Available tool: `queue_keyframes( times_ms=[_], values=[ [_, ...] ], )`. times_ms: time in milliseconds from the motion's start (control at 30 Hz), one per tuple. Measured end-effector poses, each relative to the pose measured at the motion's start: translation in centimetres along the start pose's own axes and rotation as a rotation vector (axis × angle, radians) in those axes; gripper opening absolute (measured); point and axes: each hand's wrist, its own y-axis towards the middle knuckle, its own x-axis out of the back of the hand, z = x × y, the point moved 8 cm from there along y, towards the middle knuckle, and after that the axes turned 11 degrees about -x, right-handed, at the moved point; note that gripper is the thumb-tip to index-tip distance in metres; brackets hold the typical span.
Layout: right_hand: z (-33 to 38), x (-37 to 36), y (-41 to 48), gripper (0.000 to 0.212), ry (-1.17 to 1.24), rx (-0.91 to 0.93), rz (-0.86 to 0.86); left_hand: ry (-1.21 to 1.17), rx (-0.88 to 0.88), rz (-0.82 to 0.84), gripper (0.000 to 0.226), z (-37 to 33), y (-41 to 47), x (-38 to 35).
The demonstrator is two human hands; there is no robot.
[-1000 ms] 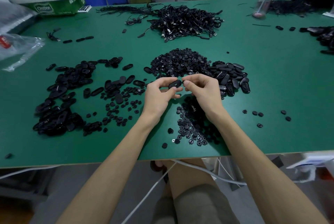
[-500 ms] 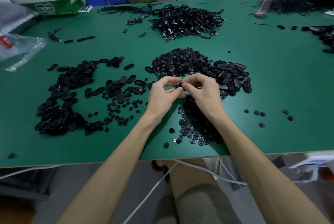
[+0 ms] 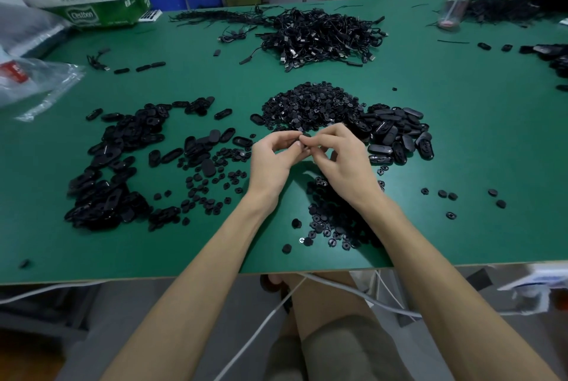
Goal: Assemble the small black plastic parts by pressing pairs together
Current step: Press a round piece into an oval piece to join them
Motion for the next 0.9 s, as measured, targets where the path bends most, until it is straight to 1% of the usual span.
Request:
queue_keyframes(
  times_ms=[133,267,433,600,900],
  values=[
    [0.0,0.0,-0.1,0.023,0.011,-0.004,0.009,-0.006,-0.007,0.002,0.020,-0.1,0.0,0.0],
    [-0.5,1.2,0.2,0.025,0.103,-0.087,-0.085,-0.045,-0.006,0.020,0.020,-0.3,-0.1,-0.3],
    [-1.6,1.2,0.4,0.014,0.158,-0.170,-0.051,-0.029,-0.018,0.066,0.018,-0.6,-0.3,-0.6],
    [-1.7,1.4,0.3,0.009,0.217,-0.180,-0.053,0.018,-0.037,0.089,0.018,-0.5,-0.3,-0.8],
    [-1.1,0.9,-0.2,0.008,0.215,-0.155,-0.020,0.141,-0.026,0.050,0.021,0.2,0.1,-0.7]
  ],
)
